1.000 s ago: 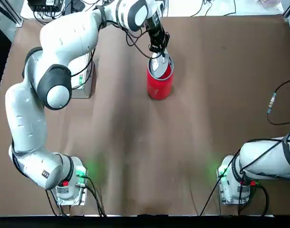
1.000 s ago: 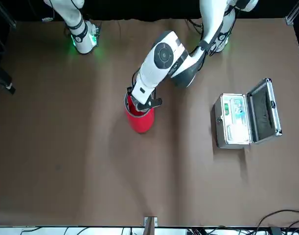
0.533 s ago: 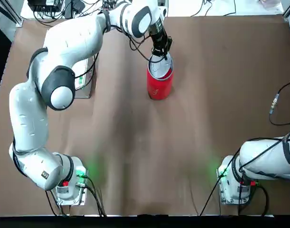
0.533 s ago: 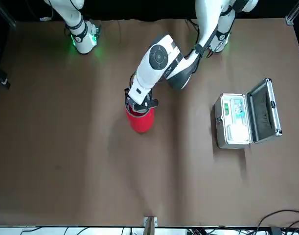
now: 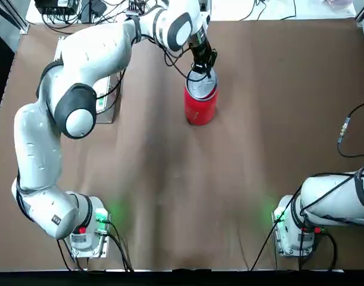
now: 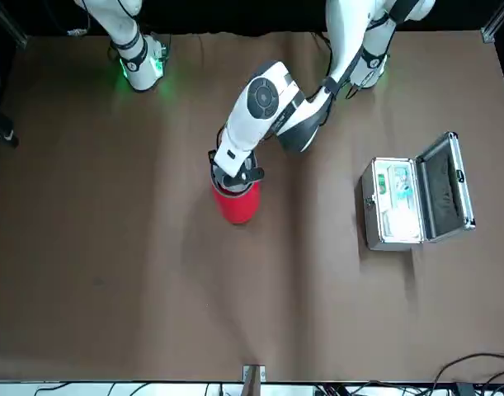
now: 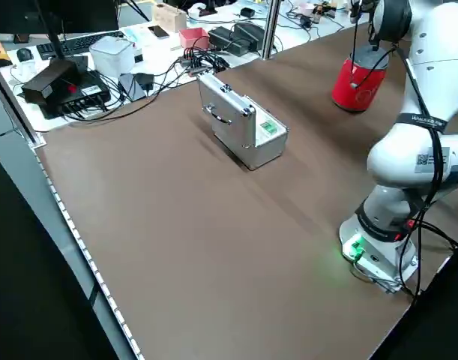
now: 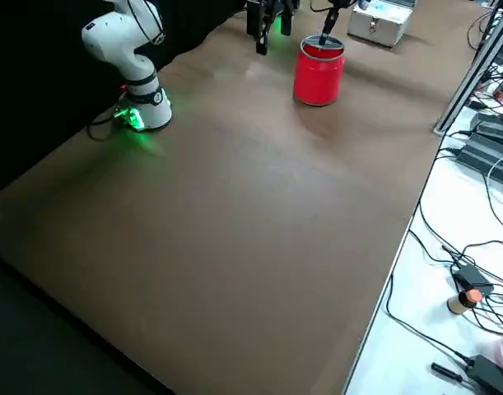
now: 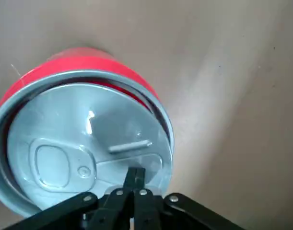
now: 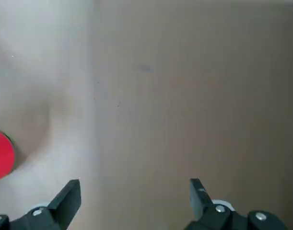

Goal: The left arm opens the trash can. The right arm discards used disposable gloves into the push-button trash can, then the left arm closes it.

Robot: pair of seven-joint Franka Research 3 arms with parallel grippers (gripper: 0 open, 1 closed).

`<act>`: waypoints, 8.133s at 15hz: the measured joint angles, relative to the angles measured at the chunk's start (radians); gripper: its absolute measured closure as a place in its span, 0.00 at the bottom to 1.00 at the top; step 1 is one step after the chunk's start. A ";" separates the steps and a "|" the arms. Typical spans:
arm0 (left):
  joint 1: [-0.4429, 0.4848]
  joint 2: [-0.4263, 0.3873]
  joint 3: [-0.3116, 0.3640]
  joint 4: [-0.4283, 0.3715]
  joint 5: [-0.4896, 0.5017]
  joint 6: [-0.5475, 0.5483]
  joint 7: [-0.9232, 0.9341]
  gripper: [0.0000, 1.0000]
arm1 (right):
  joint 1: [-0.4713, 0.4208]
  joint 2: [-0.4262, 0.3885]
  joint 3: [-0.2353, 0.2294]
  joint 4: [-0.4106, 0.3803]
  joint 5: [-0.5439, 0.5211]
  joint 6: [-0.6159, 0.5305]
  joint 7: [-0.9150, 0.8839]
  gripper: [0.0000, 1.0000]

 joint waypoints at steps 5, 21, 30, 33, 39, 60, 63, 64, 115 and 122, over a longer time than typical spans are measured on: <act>-0.007 0.010 0.000 0.000 0.025 0.005 -0.002 0.99 | 0.000 0.000 0.004 0.000 0.000 0.004 0.000 0.00; -0.013 0.026 0.000 0.000 0.048 0.012 -0.003 0.99 | 0.000 0.000 0.006 0.000 0.001 0.000 0.007 0.00; -0.015 0.030 0.000 0.000 0.056 0.014 -0.003 0.99 | 0.000 0.000 0.006 -0.002 0.001 -0.003 0.019 0.00; -0.016 0.030 0.000 0.000 0.057 0.014 -0.003 0.99 | 0.000 0.000 0.006 -0.004 0.001 -0.003 0.020 0.00; -0.017 0.032 0.000 0.000 0.064 0.015 -0.003 0.98 | 0.000 0.000 0.006 -0.005 0.001 -0.003 0.021 0.00; -0.020 0.037 0.000 0.002 0.077 0.017 -0.003 0.98 | 0.000 0.000 0.008 -0.010 0.001 -0.003 0.021 0.00; -0.021 0.037 0.000 0.002 0.077 0.017 -0.003 0.98 | 0.000 0.000 0.008 -0.010 0.001 -0.003 0.021 0.00; -0.021 0.037 0.000 0.002 0.077 0.017 -0.003 0.98 | 0.000 0.000 0.008 -0.010 0.001 -0.003 0.021 0.00; 0.630 -0.327 0.014 0.021 0.119 -0.633 0.833 0.00 | 0.001 0.000 0.012 -0.010 0.001 -0.048 0.021 0.00; 0.641 -0.437 0.174 0.021 0.127 -0.661 1.098 0.00 | 0.000 0.000 0.010 -0.010 0.009 -0.042 0.022 0.00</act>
